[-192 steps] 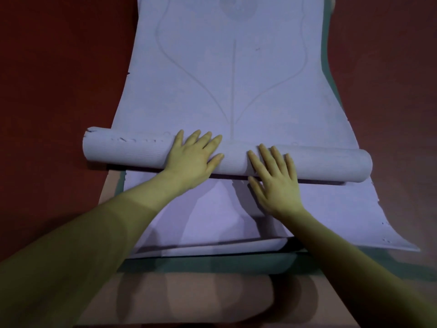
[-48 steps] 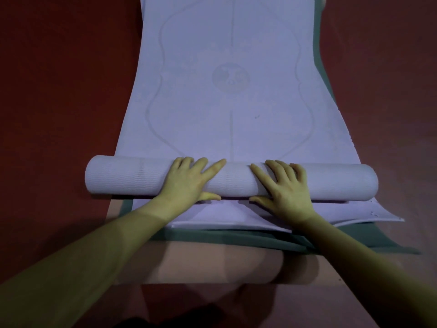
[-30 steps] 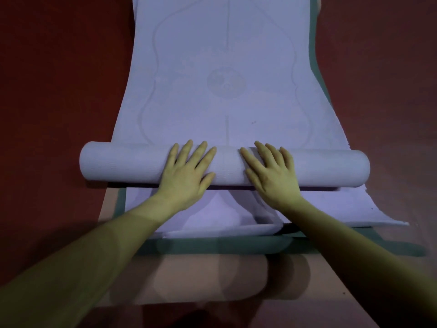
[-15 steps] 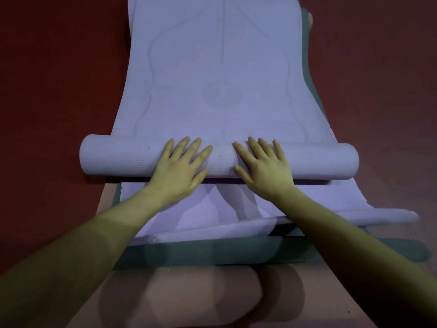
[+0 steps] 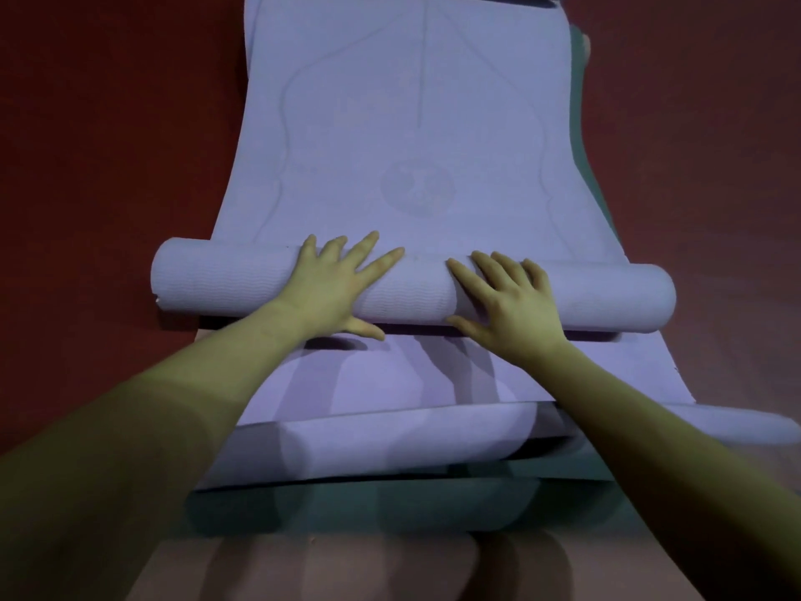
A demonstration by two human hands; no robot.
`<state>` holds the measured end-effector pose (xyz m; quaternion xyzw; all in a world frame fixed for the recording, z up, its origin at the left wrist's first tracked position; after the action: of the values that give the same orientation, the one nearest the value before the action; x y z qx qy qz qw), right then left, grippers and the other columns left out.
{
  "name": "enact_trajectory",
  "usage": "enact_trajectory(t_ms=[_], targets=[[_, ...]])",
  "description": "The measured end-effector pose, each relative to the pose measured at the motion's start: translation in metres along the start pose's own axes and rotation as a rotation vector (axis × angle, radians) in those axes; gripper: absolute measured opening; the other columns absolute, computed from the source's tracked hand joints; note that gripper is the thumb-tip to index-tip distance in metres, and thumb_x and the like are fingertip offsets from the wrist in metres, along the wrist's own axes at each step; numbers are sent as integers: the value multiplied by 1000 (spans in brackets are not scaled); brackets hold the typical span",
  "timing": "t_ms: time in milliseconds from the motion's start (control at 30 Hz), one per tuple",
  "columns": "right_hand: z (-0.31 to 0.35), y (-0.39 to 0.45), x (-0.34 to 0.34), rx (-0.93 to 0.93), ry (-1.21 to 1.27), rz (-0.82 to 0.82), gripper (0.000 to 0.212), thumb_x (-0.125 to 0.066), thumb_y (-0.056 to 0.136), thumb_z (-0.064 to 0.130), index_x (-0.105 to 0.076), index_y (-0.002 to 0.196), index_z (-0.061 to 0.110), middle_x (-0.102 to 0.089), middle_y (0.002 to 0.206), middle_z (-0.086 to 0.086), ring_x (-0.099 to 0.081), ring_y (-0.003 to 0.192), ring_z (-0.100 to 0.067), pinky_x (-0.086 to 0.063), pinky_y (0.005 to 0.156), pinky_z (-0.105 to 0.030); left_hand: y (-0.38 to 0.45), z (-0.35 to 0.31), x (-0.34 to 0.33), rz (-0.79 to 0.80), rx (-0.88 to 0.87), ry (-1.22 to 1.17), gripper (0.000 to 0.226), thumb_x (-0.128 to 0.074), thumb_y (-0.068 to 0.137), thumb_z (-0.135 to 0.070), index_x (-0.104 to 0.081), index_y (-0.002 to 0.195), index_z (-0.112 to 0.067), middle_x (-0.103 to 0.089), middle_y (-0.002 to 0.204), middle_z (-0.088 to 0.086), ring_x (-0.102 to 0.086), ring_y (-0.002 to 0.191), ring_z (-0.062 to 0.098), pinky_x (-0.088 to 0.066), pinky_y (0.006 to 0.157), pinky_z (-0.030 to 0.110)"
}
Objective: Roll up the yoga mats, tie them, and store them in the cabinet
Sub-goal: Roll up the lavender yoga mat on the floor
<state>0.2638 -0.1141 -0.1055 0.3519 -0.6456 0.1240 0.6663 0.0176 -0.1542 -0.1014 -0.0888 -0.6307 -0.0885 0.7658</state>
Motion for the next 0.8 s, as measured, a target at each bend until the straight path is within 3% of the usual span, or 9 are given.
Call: enact_trajectory(t_ms=[167,300,400,533,633,800], targets=[[-8,11,-8,-4,-29,117,105,-78,54,64,-36,144,29,-52,135,-19,-51,123,-39,-32,98,-65,14,4,4,36,28,-34,110,-50,66,-82,3,151,-37,-32,149,2,-42,122,32,-32,99,46],[-7,12,-6,21,3,34,101,-87,47,56,-47,134,24,-61,119,-17,-59,106,-37,-40,90,-60,14,2,8,50,14,-45,102,-52,70,-78,-7,151,-35,-44,137,3,-47,114,31,-35,92,41],[-6,6,-2,44,57,-40,95,-89,45,50,-53,128,21,-64,110,-14,-62,96,-35,-44,86,-54,5,-5,12,-19,14,-78,99,-60,68,-73,-23,150,-32,-54,126,7,-53,104,33,-39,85,41],[2,-22,3,38,80,-69,98,-87,44,54,-48,130,26,-64,113,-12,-60,100,-32,-40,90,-49,-21,-18,3,-244,-60,-115,100,-75,48,-69,-54,133,-22,-66,91,11,-59,68,32,-45,61,38],[11,-44,8,31,75,-100,99,-87,43,54,-48,130,28,-64,114,-11,-59,102,-32,-37,92,-48,-41,-31,-1,-326,-67,-95,102,-73,45,-70,-43,132,-25,-66,89,9,-57,64,30,-45,59,37],[24,-72,20,33,89,-125,92,-84,49,53,-50,130,27,-63,117,-11,-58,105,-32,-38,93,-49,-70,-49,3,-305,-51,-125,104,-75,43,-70,-40,131,-27,-66,89,8,-59,65,30,-47,62,37]])
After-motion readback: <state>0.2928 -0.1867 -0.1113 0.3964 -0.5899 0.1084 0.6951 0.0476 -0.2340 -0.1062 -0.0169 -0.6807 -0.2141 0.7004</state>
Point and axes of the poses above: each hand's wrist, its own y-axis towards the middle knuckle, its own x-axis out of the back of the hand, z = x × y, the point moved 2 cm from there along y, towards the middle knuckle
